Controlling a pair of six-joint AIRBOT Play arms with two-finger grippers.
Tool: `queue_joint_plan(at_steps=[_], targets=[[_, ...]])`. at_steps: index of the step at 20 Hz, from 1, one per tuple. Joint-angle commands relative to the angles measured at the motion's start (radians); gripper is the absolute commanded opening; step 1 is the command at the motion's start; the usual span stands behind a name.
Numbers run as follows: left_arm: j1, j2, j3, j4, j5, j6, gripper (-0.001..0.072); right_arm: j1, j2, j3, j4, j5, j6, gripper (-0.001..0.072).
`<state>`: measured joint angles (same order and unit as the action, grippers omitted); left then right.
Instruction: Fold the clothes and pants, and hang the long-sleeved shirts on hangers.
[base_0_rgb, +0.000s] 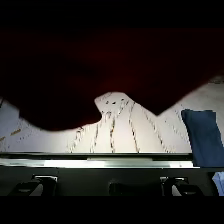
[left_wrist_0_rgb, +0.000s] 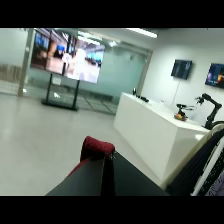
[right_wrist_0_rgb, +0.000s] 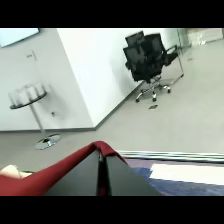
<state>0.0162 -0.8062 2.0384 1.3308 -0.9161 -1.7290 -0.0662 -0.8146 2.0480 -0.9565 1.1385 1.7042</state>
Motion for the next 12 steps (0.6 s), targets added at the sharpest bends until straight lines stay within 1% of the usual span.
queue_joint_plan(at_steps=[1,3,5,6,7,9,10,12], targets=[[0.001,0.057,-0.009,0.051,-0.053,-0.027,0.0014,-0.002,0.013,0.031,-0.068,0.025,0.055,0.0025],[0.001,0.022,-0.051,0.050,-0.053,-0.026,0.0013,-0.002,-0.044,0.031,-0.070,0.088,0.095,0.0025],[0.001,-0.049,-0.093,0.050,-0.056,-0.022,0.0013,-0.002,-0.129,0.017,-0.079,0.192,0.140,0.0025],[0.001,-0.104,-0.108,0.050,-0.068,-0.021,0.0014,0.002,-0.173,-0.011,-0.083,0.230,0.145,0.0025],[0.001,-0.171,-0.118,0.050,-0.087,0.006,0.0014,0.002,-0.224,-0.050,-0.085,0.253,0.140,0.0026],[-0.005,-0.316,-0.135,0.050,-0.122,0.073,0.0014,0.002,-0.332,-0.135,-0.087,0.251,0.122,0.0025],[-0.007,-0.402,-0.144,0.050,-0.127,0.084,0.0014,0.002,-0.394,-0.173,-0.086,0.238,0.080,0.0025],[-0.017,-0.576,-0.145,0.050,-0.109,0.107,0.0014,0.002,-0.517,-0.249,-0.088,0.193,0.053,0.0025]])
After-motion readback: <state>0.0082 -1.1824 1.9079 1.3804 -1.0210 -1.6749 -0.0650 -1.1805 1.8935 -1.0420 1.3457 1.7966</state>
